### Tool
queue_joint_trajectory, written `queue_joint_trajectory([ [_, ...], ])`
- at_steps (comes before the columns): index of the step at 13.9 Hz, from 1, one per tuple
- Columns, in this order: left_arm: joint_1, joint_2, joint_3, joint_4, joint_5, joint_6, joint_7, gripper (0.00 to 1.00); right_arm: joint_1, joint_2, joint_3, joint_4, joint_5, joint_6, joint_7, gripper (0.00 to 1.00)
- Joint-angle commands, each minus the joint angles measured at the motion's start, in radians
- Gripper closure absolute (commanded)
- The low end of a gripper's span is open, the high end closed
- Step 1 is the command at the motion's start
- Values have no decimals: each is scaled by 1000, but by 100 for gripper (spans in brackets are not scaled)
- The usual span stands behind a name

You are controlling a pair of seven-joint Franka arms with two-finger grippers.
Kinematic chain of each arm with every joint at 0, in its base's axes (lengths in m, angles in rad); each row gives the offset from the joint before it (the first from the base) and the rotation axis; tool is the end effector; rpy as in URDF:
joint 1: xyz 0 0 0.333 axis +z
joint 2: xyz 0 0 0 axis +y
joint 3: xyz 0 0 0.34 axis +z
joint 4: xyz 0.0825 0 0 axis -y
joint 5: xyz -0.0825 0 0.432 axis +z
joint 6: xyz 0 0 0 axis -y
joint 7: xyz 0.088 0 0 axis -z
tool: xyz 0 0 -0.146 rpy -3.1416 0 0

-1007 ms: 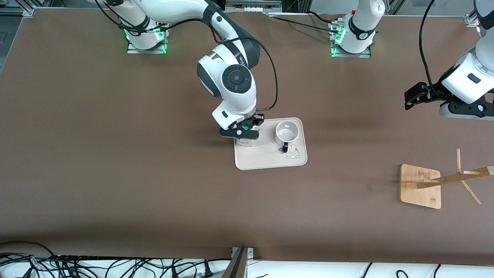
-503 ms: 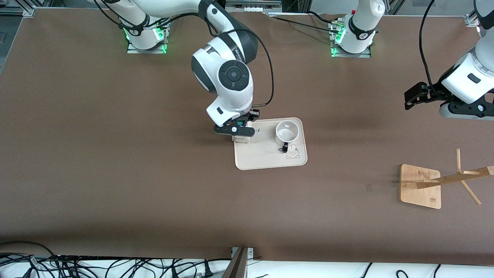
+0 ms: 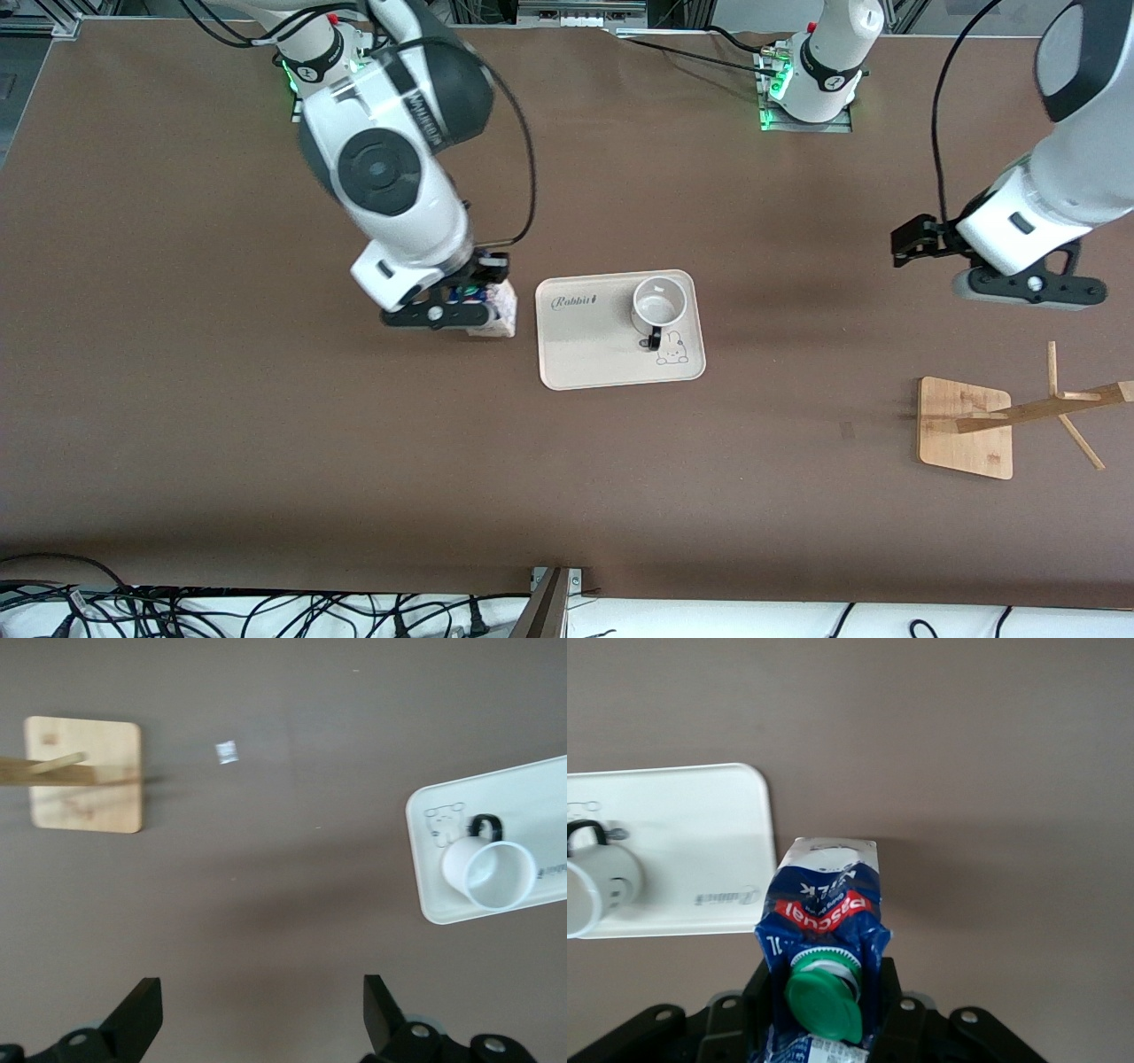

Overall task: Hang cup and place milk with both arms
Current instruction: 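Carry the milk carton off the tray while the left gripper reaches the mug, then set the carton on the table while the left gripper grasps the mug handle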

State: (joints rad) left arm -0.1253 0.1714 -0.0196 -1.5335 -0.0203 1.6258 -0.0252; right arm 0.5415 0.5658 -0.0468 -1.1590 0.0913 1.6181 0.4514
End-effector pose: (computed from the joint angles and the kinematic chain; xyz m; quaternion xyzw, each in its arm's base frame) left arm 0.6475 -0.0965 0.5255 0.9974 -0.0587 -0.0404 0.0084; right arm 0.6618 0.3810 0.4371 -0.9979 -0.0200 0.0621 0.0049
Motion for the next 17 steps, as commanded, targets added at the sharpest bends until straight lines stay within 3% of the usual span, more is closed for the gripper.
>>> queue_joint_trajectory([
  [1,-17,88,-3,29,-120,63,-15,0,-89,-99,-18,-181,33,52,-178,50],
  [6,-169,229,-5,21,-107,251,-266,0,-107,-237,-209,-508,16,224,-455,50],
  [8,-227,285,-6,12,-87,334,-268,0,-107,-257,-272,-605,16,296,-500,49],
  [12,-332,358,-6,-57,-30,487,-300,0,-107,-254,-297,-657,15,315,-504,49],
  [15,-446,365,-2,-137,40,543,-546,0,-107,-258,-315,-709,13,365,-504,49],
  [16,-456,379,-5,-154,109,586,-606,0,-107,-258,-315,-709,13,365,-502,46],
  [17,-467,394,-6,-166,143,629,-651,0,-107,-258,-317,-708,14,365,-502,27],
])
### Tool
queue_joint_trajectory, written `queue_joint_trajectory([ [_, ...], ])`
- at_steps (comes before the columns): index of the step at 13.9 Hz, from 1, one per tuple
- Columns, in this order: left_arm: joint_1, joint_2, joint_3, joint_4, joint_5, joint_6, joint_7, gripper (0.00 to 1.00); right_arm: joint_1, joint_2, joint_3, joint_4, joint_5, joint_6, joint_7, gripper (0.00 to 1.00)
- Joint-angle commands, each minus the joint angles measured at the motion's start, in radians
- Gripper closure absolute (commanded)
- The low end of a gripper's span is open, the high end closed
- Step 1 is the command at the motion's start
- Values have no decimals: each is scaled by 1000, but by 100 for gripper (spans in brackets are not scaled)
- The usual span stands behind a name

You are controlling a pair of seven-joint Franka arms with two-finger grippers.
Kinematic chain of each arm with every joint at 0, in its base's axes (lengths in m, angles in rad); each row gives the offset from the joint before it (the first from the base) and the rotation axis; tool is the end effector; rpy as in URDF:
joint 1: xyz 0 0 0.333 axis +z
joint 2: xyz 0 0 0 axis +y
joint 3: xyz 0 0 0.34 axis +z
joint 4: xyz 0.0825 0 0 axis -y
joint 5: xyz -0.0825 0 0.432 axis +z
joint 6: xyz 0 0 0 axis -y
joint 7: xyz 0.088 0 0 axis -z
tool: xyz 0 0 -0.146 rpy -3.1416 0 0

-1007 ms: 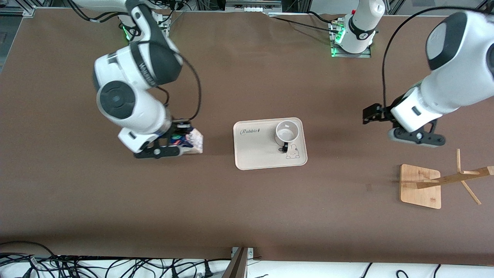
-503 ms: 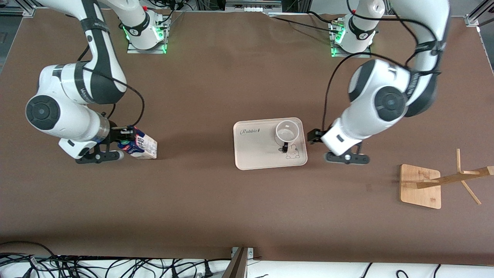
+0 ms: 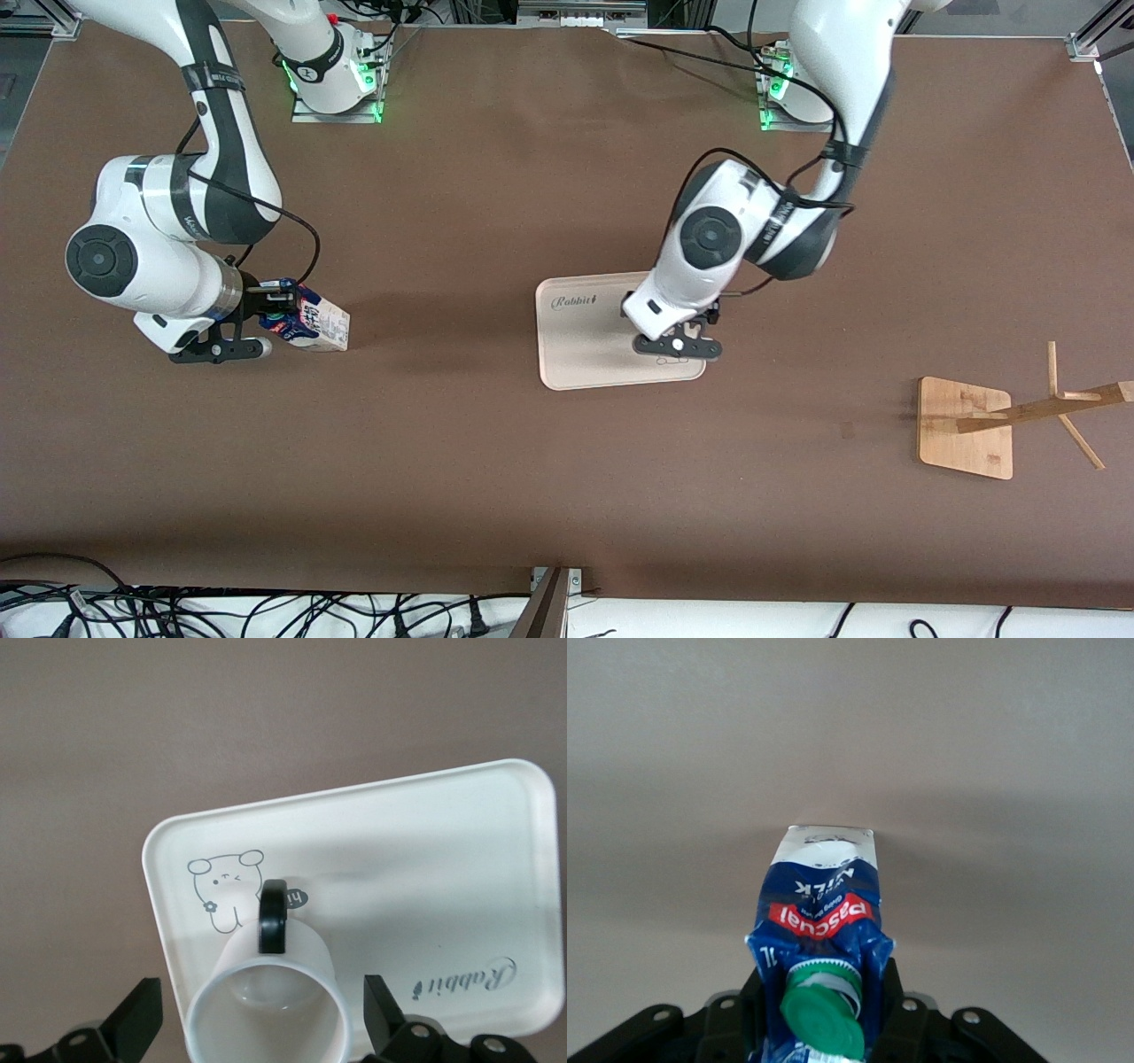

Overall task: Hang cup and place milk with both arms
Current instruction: 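Set the carton on the table while the left gripper grasps the mug handle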

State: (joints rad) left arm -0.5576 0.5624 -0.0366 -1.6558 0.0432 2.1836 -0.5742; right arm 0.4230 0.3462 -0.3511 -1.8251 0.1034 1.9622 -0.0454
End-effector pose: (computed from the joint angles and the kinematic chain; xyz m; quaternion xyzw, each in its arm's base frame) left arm 0.6064 -0.4035 0.2332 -0.9996 0.0201 0.0100 0.0158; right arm 0.6495 0.0661 0.2999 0.9949 0.0384 -0.0926 0.0146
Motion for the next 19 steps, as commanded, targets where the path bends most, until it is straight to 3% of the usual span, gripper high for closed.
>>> queue_joint_trajectory([
  [1,-57,13,12,-47,86,84,-157,0,11,-36,-12,-36,2,20,-4,0],
  [3,-94,30,12,-50,93,84,-263,0,11,-42,-19,-16,4,6,-1,0],
  [7,-105,43,12,-65,165,85,-277,73,11,-50,-19,122,4,-92,-13,0],
  [8,-108,44,12,-65,165,82,-282,96,11,-50,-20,160,6,-123,-13,0],
  [10,-111,40,12,-65,165,74,-296,100,11,-65,-14,210,9,-192,5,0],
  [13,-99,11,14,-59,165,73,-277,100,30,-159,-8,211,-4,-252,7,0],
  [15,-88,-37,26,-52,167,55,-279,100,30,-246,-5,211,-57,-339,7,0],
  [19,-6,-151,41,37,190,-121,-239,100,28,-334,-11,211,-85,-428,-8,0],
])
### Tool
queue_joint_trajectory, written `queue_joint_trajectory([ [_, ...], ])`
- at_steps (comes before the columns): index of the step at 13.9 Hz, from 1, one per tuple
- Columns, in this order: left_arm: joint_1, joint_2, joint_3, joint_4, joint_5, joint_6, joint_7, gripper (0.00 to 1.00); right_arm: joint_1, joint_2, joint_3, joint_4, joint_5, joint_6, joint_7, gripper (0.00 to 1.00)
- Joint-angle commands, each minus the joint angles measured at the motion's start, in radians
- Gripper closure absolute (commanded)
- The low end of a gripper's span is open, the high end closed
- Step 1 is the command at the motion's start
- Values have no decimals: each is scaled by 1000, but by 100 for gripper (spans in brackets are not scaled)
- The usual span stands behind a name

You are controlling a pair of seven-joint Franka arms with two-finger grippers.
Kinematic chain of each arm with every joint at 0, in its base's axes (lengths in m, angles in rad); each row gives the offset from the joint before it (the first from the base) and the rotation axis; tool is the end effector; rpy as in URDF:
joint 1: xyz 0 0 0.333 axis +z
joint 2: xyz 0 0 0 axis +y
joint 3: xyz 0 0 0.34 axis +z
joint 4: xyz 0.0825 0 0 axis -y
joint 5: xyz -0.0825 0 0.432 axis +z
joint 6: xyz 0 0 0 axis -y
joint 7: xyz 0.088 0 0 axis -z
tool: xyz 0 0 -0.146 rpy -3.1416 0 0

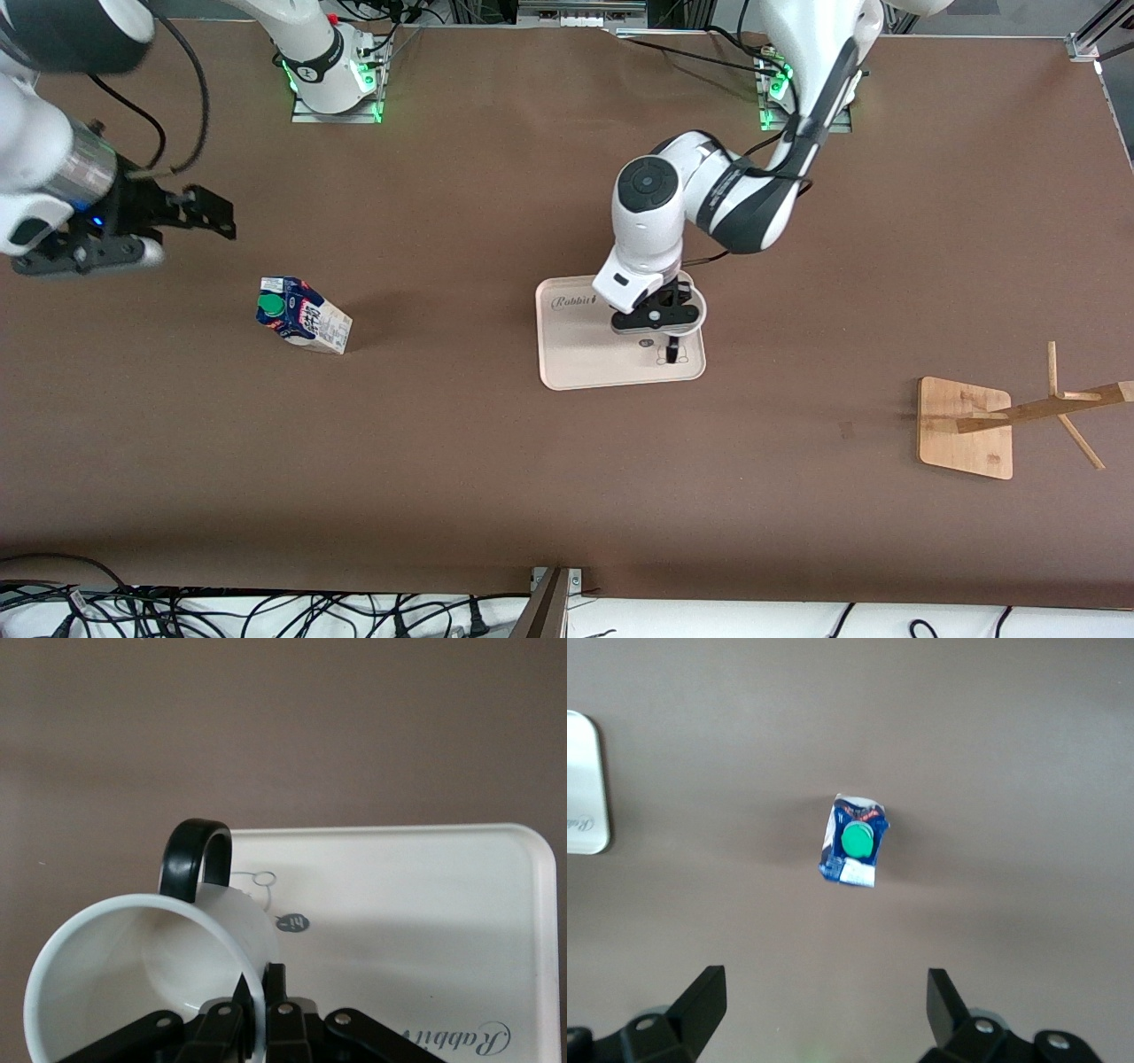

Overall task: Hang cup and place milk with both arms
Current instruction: 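Set the carton on the table while the left gripper grasps the mug handle, then lift the white mug with the left gripper toward the wooden stand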

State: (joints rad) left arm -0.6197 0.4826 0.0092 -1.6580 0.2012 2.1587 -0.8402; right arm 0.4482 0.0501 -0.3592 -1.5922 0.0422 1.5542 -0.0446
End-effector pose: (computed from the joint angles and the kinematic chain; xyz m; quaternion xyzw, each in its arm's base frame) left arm 0.6066 -0.4074 0.2892 -0.9945 -0.0589 -0.0639 0.0586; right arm 0.6069 0.0648 0.5686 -0.9968 -0.0660 0.0427 0.0113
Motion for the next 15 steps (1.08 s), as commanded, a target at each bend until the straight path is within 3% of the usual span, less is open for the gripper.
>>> queue_joint_trajectory([
  [1,95,-84,-5,93,32,-152,65,100,3,-50,-3,-23,-44,-25,-9,0],
  [4,225,-87,-5,251,32,-356,302,100,-5,-59,-6,-31,-45,-25,-38,0],
  [6,341,-87,-5,299,32,-364,471,100,-32,-58,2,-40,-45,-16,-40,0],
  [10,512,-99,-6,300,18,-364,653,100,-280,-59,234,-52,-45,-11,-64,0],
  [15,581,-98,-5,297,30,-372,659,100,-330,-61,287,-65,-51,6,-69,0],
])
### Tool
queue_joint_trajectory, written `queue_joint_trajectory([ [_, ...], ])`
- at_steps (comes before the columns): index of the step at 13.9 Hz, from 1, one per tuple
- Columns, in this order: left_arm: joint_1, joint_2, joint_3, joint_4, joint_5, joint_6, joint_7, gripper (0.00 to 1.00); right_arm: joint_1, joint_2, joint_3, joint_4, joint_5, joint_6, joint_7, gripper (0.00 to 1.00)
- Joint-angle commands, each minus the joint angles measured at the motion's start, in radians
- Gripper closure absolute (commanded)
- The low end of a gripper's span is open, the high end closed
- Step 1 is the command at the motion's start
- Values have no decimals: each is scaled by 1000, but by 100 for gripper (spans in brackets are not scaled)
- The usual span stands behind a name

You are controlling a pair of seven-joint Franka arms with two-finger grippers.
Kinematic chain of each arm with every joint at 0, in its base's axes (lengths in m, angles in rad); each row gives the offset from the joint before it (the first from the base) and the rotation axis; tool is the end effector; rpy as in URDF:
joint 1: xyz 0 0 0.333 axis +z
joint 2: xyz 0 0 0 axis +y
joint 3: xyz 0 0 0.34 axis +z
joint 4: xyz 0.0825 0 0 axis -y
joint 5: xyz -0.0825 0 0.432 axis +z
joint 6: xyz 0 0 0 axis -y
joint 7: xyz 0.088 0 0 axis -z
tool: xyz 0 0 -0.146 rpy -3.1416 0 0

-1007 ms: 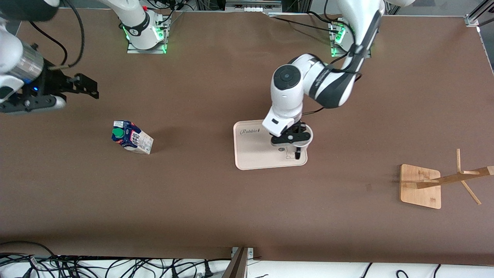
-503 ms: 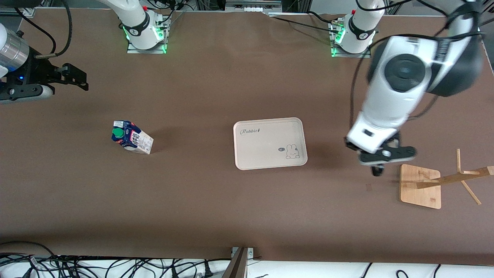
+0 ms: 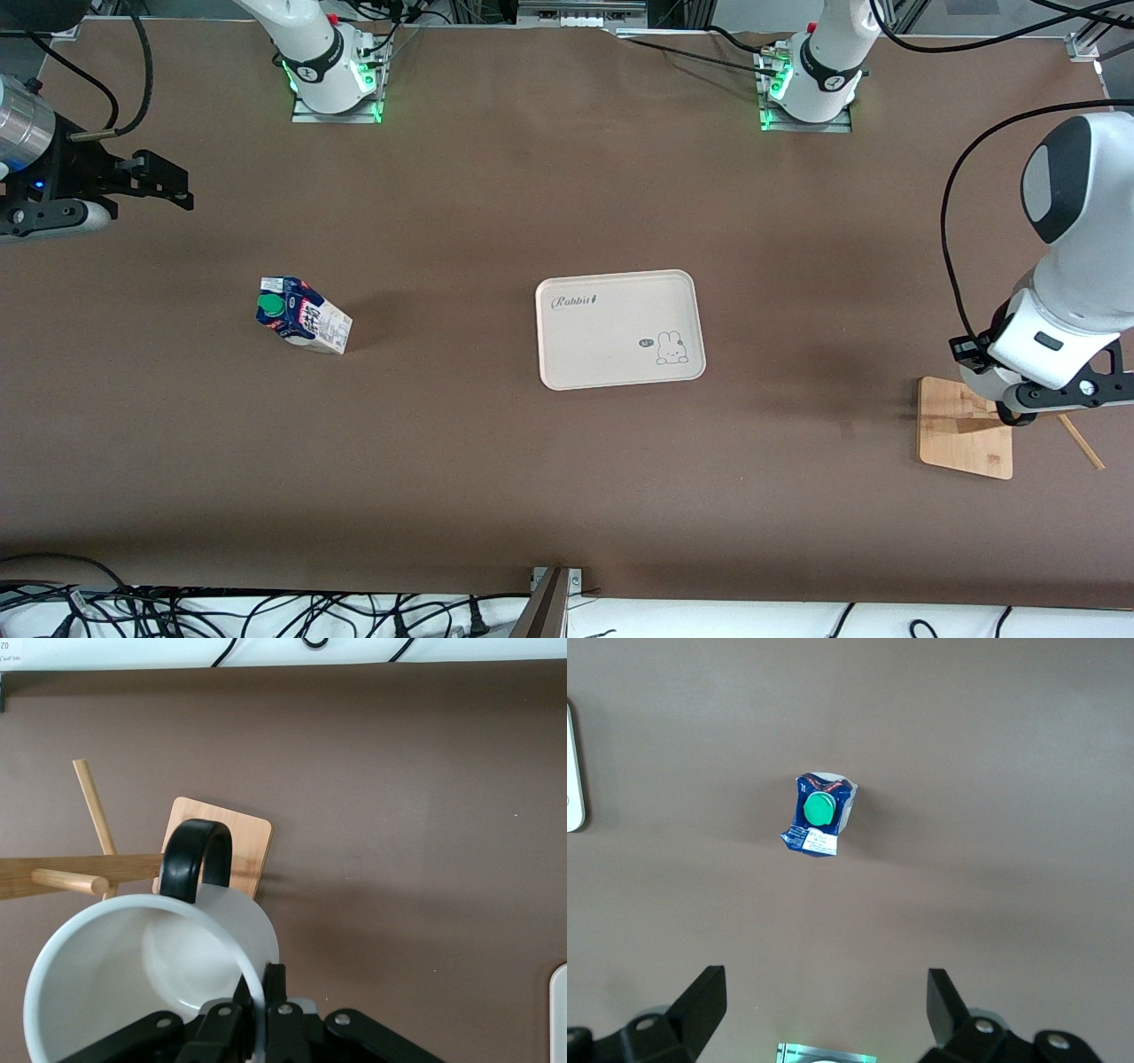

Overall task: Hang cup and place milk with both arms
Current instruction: 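Hang the mug handle on a peg of the wooden stand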

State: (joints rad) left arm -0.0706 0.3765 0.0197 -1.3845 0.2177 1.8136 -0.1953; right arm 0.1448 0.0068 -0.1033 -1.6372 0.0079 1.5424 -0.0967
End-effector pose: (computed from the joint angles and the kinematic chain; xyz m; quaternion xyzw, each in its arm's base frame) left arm 0.7379 -0.0136 0.4800 -0.9925 -0.0476 -0.0394 0.1056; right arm 0.5938 0.0260 0.5690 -0.9963 -0.0689 0.0506 0.0050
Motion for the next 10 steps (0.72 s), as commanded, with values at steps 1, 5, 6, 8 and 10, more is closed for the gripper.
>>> queue_joint_trajectory([
  [1,56,8,-17,22,8,-28,28,100,-25,-14,33,-13,-17,18,-17,0],
  [5,81,16,-14,27,12,-25,103,100,-24,-16,34,-9,-31,16,-17,0],
  [6,90,18,-15,28,12,-25,117,100,-24,-16,34,-7,-32,18,-17,0],
  [8,107,21,-14,28,12,-25,120,100,-24,-8,33,20,-39,7,-15,0],
  [10,141,21,-15,21,3,-27,122,100,-11,-4,36,27,-42,7,-8,0],
])
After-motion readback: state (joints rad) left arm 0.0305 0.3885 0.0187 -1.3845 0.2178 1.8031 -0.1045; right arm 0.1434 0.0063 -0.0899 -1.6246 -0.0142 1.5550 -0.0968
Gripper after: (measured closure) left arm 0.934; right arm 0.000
